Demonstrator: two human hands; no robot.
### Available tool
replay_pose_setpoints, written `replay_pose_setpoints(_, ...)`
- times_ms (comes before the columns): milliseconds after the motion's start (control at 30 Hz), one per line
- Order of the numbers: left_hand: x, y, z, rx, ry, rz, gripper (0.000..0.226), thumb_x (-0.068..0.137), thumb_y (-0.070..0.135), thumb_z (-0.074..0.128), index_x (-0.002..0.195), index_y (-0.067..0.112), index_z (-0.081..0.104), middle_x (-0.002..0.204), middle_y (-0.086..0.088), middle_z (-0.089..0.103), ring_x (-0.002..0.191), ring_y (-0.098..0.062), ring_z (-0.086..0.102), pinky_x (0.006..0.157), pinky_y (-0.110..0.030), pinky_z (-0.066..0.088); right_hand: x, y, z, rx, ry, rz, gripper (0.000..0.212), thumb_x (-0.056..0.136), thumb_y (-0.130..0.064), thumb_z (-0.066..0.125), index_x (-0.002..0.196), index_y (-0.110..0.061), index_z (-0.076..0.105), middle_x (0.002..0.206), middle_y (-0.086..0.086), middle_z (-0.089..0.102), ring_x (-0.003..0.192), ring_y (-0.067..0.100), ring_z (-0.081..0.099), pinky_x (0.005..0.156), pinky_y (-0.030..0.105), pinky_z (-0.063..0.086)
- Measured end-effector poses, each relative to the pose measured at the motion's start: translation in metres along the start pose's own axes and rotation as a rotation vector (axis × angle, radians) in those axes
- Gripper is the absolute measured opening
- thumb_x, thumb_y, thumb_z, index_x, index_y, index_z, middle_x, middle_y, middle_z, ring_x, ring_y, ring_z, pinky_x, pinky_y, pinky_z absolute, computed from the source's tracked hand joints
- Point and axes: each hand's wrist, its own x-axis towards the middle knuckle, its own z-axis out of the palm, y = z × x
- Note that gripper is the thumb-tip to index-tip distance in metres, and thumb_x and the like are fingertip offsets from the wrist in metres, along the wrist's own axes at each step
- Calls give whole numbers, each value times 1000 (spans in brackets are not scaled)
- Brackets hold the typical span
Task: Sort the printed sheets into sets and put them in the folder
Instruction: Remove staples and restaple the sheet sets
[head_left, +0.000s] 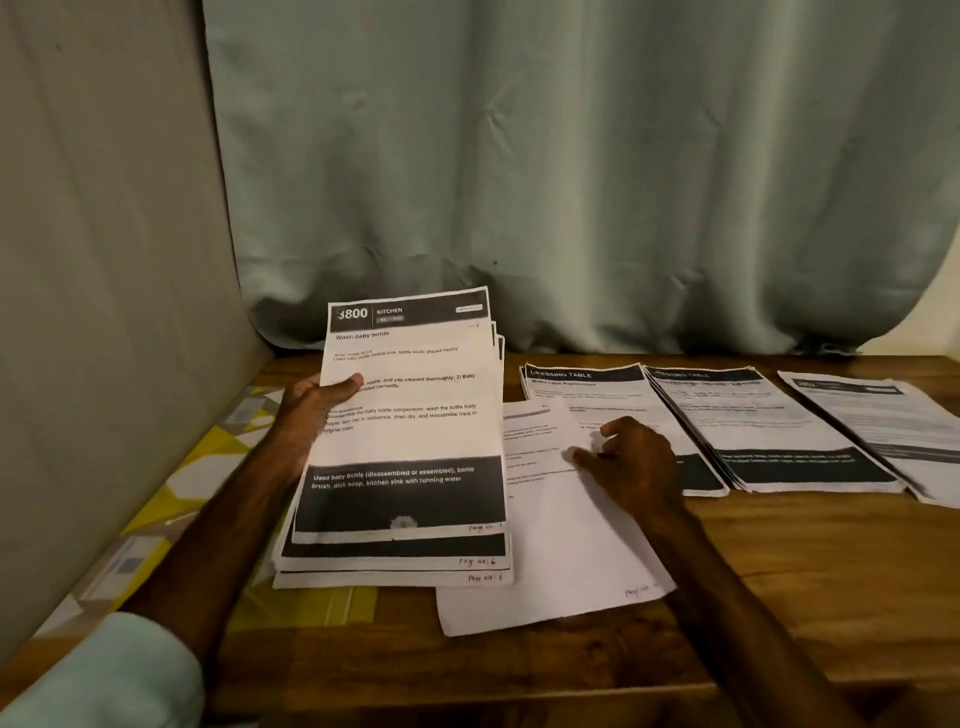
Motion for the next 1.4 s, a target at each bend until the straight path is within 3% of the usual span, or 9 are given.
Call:
replay_pose_setpoints(100, 3, -5, -1, -15, -2, -1, 30, 90, 10, 72, 119, 8, 70, 105, -13, 77, 76, -27, 77, 67, -36, 64, -7, 1, 6, -5, -39, -36, 58, 77, -55, 80, 83, 2, 71, 82, 14, 71, 78, 28, 65, 70, 34, 48)
replay_pose_setpoints(200, 4, -7, -3, -18, -15, -5, 40, 85, 13, 76, 123, 5, 69, 113, -18, 74, 84, -32, 76, 84, -46, 61, -6, 2, 11, 2, -37, -26, 57, 73, -59, 81, 80, -4, 69, 74, 6, 68, 73, 24, 63, 71, 38, 55)
replay_pose_setpoints(333, 3, -6, -1, -33, -6, -7, 26, 90, 8, 71, 116, 7, 70, 100, -13, 78, 73, -26, 76, 66, -36, 64, -6, 0, 9, 146, 29, 35, 31, 75, -36, 90, 85, -13, 72, 75, -4, 68, 75, 18, 67, 77, 35, 57)
replay_pose_setpoints(433, 4, -8, 0, -37, -2, -8, 25, 90, 7, 70, 116, 6, 70, 96, -11, 79, 71, -25, 76, 62, -34, 64, -5, 0, 7, 261, 88, 64, 21, 75, -27, 91, 79, -13, 75, 70, -4, 70, 68, 14, 67, 77, 34, 57)
replay_pose_setpoints(633, 3, -6, 0, -36, 6, -10, 20, 91, 9, 71, 111, 9, 71, 100, -13, 78, 70, -26, 76, 60, -33, 63, -2, 7, 2, 647, 95, 187, 14, 77, -13, 88, 86, -5, 79, 79, 7, 77, 78, 26, 72, 81, 40, 60)
replay_pose_setpoints(767, 4, -6, -2, -29, 4, -12, 19, 91, 10, 71, 110, 10, 71, 99, -12, 78, 69, -26, 76, 58, -32, 63, -4, 8, -7, 815, 72, 258, 20, 81, -4, 82, 100, 1, 77, 87, 4, 75, 82, 15, 69, 79, 27, 56)
replay_pose_setpoints(967, 8, -7, -4, -27, -3, -2, 23, 90, 13, 73, 113, 12, 70, 100, -11, 78, 71, -26, 77, 57, -32, 62, -5, 9, -13, 914, 79, 313, 23, 85, -3, 78, 107, 3, 74, 99, 11, 73, 81, 17, 67, 63, 15, 52)
replay_pose_setpoints(1133, 11, -11, -7, -58, -34, 2, 34, 88, 13, 73, 121, 11, 69, 110, -13, 77, 80, -31, 77, 70, -39, 63, -8, 4, -17, 956, 83, 333, 22, 89, 3, 72, 111, 7, 71, 102, 12, 70, 74, 10, 62, 48, 5, 46)
replay_pose_setpoints(1400, 9, -9, -5, -35, -27, 11, 30, 90, 14, 72, 120, 11, 68, 109, -12, 77, 80, -32, 77, 74, -44, 61, -6, 5, -17, 877, 96, 296, 12, 93, 1, 67, 105, -2, 72, 94, 7, 69, 75, 8, 59, 49, 5, 46)
